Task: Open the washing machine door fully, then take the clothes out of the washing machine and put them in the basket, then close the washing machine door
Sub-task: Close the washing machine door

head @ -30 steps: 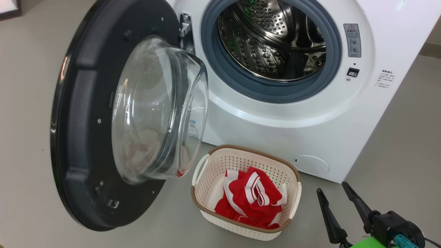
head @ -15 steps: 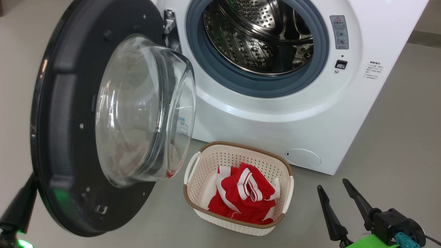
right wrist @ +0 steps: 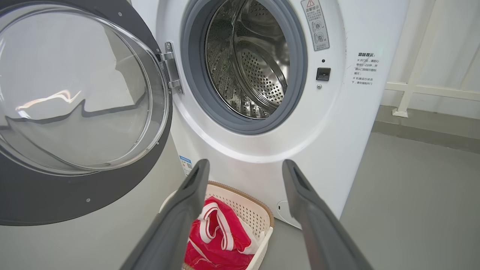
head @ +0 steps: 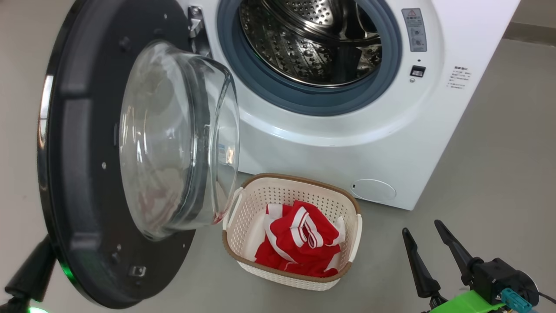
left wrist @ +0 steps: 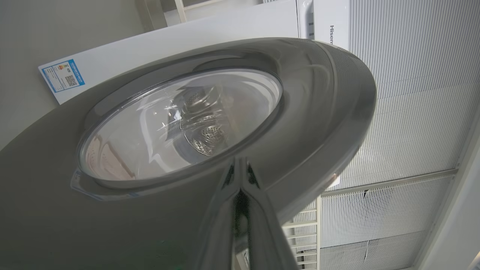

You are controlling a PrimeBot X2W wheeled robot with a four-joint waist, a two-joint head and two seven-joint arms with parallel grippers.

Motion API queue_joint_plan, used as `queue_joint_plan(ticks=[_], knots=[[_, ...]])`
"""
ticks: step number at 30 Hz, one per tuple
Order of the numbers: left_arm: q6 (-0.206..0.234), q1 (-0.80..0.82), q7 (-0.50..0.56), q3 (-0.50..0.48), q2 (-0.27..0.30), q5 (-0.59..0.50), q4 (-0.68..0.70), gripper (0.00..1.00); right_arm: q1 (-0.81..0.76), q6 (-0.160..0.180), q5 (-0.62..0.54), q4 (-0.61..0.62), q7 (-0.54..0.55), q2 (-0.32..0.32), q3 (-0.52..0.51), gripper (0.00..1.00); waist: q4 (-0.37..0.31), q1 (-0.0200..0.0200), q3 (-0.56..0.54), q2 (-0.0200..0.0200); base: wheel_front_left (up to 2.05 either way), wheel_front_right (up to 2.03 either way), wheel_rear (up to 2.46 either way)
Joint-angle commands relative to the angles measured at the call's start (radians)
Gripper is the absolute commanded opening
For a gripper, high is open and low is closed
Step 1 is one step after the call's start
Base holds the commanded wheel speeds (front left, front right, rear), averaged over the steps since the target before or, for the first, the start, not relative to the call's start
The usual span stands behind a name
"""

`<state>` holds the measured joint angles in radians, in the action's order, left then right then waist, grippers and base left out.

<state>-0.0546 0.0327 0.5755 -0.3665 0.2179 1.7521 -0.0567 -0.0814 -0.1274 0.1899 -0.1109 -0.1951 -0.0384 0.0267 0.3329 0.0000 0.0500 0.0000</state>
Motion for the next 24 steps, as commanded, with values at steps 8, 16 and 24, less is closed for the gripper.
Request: queue_joint_plan(ticks=[8, 16, 24], knots=[[-0.022, -0.037, 0.066, 0.006, -0.012, 0.035, 0.087, 0.0, 0.057, -0.003, -0.005, 0.024, -0.017, -0.012, 0.022, 1.0, -0.047, 0.0, 0.022, 0.0, 0.0, 0.0, 0.0], [-0.034, -0.067, 0.1, 0.053, -0.059, 0.047, 0.149, 0.0, 0.075, -0.003, -0.002, 0.017, -0.026, -0.012, 0.021, 1.0, -0.103, 0.0, 0.043, 0.0, 0.0, 0.0, 0.0], [-0.04, -0.068, 0.127, 0.103, -0.088, 0.048, 0.19, 0.0, 0.093, -0.003, 0.009, 0.002, -0.038, -0.012, 0.032, 1.0, -0.174, 0.0, 0.057, 0.0, 0.0, 0.0, 0.0]])
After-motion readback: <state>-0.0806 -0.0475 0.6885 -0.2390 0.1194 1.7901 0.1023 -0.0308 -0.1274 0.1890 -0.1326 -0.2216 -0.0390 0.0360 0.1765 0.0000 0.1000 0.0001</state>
